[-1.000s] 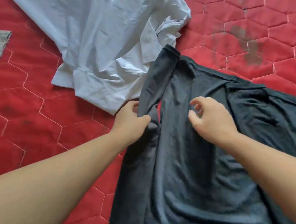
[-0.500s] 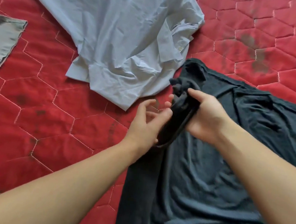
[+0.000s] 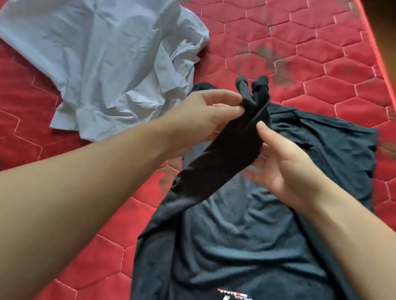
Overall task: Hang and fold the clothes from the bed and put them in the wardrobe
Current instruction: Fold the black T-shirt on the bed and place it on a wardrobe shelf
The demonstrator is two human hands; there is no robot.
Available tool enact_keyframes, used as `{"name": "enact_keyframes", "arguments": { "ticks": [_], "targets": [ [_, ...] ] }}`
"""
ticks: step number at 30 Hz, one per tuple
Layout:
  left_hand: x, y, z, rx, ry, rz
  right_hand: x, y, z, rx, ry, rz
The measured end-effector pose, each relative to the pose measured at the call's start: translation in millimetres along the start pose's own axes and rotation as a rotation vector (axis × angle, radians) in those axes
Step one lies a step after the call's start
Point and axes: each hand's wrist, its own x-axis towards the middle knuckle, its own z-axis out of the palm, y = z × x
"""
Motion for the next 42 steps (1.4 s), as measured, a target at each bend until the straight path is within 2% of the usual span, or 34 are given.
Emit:
{"name": "enact_keyframes", "arguments": {
  "ticks": [3,6,10,12,14,16,20,23,25,28,29,32,34,35,38,42],
  "targets": [
    [-5.2,6.4,12.9,0.035,-0.009,0.002,-5.3,-13.4,-10.1,0.107,0.033,-0.086],
    [-9.2,13.0,23.4,0.108,-0.035,0.052,-13.8,-23.8,-14.9,0.058,0.017,-0.161],
    [-16.4,31.0,29.3,0.102,-0.019,0.187,-29.7,-45.7,-23.2,0.064,0.149,-0.239],
    [-18.2,41.7,32.3,0.151,-0.021,0.283,-38.3,-54.5,-32.0,0.125,0.106,-0.242],
    [-19.8,50.2,38.6,0.221,-0.04,0.357,-47.5,-60.6,-34.8,0.181,-0.037,-0.204],
    [-20.6,54.4,45.8,0.294,-0.045,0.399,-50.6,-59.8,-29.6,0.14,-0.089,-0.172],
    [-19.6,49.3,51.5,0.311,0.062,0.417,-47.8,-46.0,-24.1,-0.101,0.17,-0.216],
    [-19.8,41.6,52.4,0.306,0.112,0.379,-56.5,-42.8,-39.4,-0.216,0.251,-0.264],
    [-18.6,39.1,55.2,0.236,0.094,0.351,-64.8,-44.9,-50.5,-0.167,0.216,-0.269],
    [-10.6,38.1,65.6,-0.04,0.007,0.27,-74.7,-47.5,-64.6,0.038,0.033,-0.252],
    [-7.3,34.4,70.1,-0.054,-0.049,0.218,-77.9,-48.7,-69.6,0.116,-0.023,-0.25],
    [-7.0,0.0,78.5,0.227,-0.286,-0.121,-83.8,-48.4,-87.0,0.331,-0.04,-0.221],
    [-18.8,-39.2,76.1,0.531,-0.498,-0.308,-82.7,-41.4,-100.8,0.44,0.044,-0.193],
    [-24.9,-60.5,72.7,0.679,-0.544,-0.335,-80.9,-35.6,-108.5,0.467,0.101,-0.176],
    [-39.0,-107.8,61.4,0.971,-0.482,-0.27,-73.2,-11.3,-133.9,0.44,0.304,-0.099],
    [-52.3,-139.8,46.5,1.081,-0.204,-0.088,-61.2,25.3,-164.0,0.193,0.637,0.058]
  ]
}}
